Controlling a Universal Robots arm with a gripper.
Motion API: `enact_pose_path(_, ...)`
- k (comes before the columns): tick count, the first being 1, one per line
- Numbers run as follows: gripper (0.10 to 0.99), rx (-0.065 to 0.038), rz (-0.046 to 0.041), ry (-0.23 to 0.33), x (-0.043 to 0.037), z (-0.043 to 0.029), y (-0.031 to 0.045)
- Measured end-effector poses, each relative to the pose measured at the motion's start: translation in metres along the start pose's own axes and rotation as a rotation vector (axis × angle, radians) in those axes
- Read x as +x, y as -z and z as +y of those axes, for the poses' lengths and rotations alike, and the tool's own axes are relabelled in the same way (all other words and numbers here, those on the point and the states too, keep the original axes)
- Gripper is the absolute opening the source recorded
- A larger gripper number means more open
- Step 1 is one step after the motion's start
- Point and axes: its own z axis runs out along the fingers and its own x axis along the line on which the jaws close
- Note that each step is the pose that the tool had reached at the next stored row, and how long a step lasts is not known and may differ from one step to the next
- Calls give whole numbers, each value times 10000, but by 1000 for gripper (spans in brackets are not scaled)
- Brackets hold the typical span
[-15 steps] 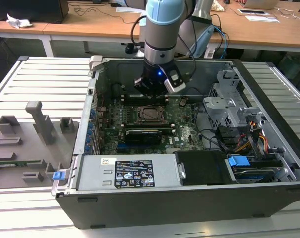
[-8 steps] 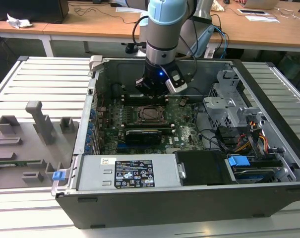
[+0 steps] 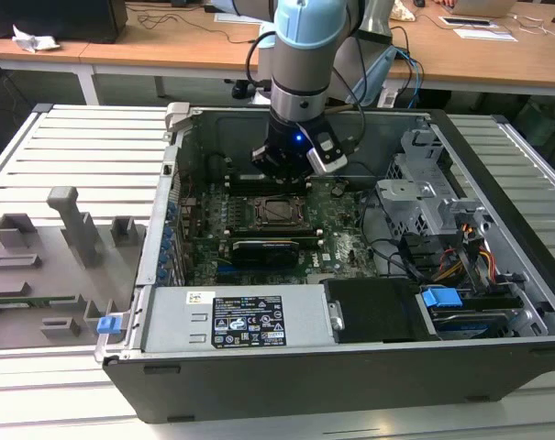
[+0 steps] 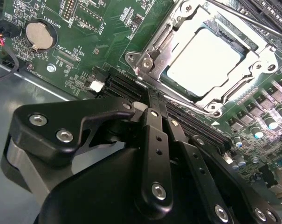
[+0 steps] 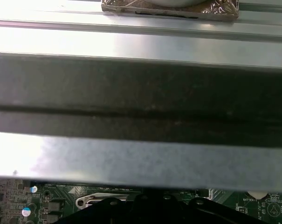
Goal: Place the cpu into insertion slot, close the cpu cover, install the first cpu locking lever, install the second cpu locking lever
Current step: 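Install the first cpu locking lever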
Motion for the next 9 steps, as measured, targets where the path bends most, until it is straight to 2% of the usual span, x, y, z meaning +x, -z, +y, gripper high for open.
enact_pose_path(9,106,74,5,1,-9,-5,-26)
